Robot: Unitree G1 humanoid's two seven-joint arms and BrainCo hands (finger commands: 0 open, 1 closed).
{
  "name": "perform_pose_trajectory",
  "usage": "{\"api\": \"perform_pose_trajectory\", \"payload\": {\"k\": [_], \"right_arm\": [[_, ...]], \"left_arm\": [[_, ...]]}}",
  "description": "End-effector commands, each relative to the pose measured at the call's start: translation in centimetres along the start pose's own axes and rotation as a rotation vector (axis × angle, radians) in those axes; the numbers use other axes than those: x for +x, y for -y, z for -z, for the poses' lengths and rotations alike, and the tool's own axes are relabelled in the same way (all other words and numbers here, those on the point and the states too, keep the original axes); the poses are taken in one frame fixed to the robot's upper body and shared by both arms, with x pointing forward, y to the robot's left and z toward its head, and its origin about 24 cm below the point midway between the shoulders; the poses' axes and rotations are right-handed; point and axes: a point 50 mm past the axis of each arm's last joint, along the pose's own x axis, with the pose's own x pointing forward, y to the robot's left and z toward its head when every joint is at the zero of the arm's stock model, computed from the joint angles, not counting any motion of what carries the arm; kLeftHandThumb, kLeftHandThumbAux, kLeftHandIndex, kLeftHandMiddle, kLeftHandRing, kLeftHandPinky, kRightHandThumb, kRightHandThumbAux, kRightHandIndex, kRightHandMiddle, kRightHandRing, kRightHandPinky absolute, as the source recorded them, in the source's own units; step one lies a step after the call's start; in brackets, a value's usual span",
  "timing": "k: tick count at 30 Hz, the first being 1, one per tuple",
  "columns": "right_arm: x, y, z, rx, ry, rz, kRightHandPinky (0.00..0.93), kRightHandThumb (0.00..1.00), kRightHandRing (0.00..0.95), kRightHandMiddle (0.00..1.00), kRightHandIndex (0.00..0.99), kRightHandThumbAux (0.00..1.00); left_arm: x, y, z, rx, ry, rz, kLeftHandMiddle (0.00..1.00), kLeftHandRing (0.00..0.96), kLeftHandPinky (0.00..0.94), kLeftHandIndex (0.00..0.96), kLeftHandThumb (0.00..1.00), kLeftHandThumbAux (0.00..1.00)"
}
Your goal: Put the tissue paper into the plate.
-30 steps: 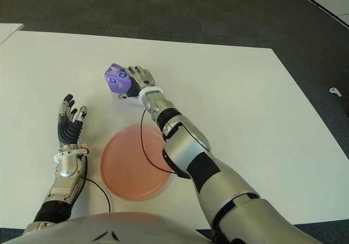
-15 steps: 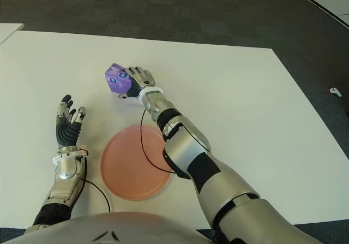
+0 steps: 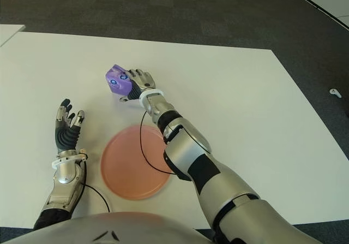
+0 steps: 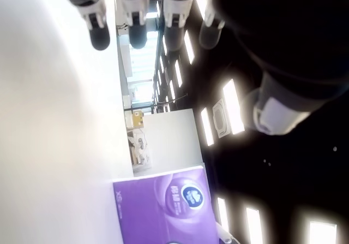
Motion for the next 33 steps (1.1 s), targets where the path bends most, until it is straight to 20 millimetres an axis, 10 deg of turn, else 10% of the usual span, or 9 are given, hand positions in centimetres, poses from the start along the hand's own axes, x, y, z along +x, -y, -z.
{"api": "perform_pose_trajectory", "payload": {"k": [1, 7, 13, 23, 33], "right_arm": [[-2.3, -5.9, 1.6, 0.017, -0.086, -0.232, 0.0, 0.243, 0.0, 0.0, 0.0, 0.501], [-2.5, -6.2, 1.6, 0.036, -0.086, -0.234, 0.0, 0.25, 0.0, 0.0, 0.0, 0.504], [-2.6, -6.3, 1.5, 0.077, -0.084, -0.201, 0.207, 0.367, 0.081, 0.046, 0.028, 0.53], [-3.1, -6.8, 1.8, 0.132, -0.115, -0.089, 0.474, 0.854, 0.435, 0.411, 0.38, 0.583], [-3.5, -7.0, 1.2, 0.224, -0.113, 0.023, 0.446, 0.995, 0.423, 0.491, 0.461, 0.665]], "left_arm": [[-4.2, -0.9, 3.6, 0.065, -0.206, -0.004, 0.0, 0.0, 0.0, 0.0, 0.0, 0.519], [-4.4, -0.9, 3.5, 0.057, -0.207, -0.01, 0.0, 0.0, 0.0, 0.0, 0.0, 0.524], [-4.6, -1.0, 3.4, 0.061, -0.202, -0.024, 0.0, 0.0, 0.0, 0.0, 0.0, 0.521], [-4.8, -1.3, 3.6, 0.058, -0.214, -0.04, 0.0, 0.0, 0.0, 0.0, 0.0, 0.543], [-4.8, -1.5, 3.7, 0.063, -0.218, -0.052, 0.0, 0.0, 0.0, 0.0, 0.0, 0.544]]}}
